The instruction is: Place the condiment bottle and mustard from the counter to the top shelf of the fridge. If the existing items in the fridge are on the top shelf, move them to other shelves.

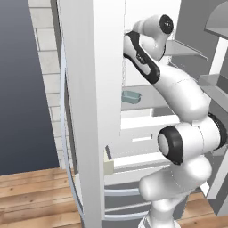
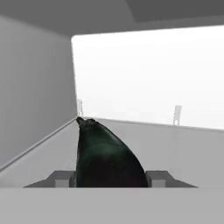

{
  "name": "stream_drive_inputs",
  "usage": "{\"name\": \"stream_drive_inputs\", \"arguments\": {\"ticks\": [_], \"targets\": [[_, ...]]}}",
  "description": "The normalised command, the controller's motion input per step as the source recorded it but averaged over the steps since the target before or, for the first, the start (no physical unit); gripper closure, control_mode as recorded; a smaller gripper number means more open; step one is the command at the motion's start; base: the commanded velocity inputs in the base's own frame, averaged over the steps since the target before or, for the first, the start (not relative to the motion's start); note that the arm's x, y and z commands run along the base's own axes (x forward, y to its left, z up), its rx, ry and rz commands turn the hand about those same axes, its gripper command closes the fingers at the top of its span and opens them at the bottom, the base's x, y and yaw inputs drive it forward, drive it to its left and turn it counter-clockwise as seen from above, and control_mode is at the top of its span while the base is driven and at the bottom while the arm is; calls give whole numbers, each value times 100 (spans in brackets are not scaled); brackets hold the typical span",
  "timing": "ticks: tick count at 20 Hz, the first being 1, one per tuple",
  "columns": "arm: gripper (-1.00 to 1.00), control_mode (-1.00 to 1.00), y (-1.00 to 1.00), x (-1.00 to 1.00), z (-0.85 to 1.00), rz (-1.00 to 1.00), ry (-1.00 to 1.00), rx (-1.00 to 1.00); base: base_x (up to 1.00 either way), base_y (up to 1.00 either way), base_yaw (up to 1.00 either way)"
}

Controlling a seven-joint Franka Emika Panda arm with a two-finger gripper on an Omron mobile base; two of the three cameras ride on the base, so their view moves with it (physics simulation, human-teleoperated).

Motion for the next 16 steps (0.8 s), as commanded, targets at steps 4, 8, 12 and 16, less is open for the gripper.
{"name": "stream_drive_inputs", "arguments": {"ticks": [4, 8, 12, 16], "targets": [[100, -100, -19, -100, 32, 0, -40, 14, 0, 0, 0], [100, -100, -48, -100, 61, -2, -14, 1, 0, 0, 0], [100, -100, -57, -100, 39, -5, 12, -5, 0, 0, 0], [100, -100, -28, -100, -56, 0, 42, -30, 0, 0, 0]]}}
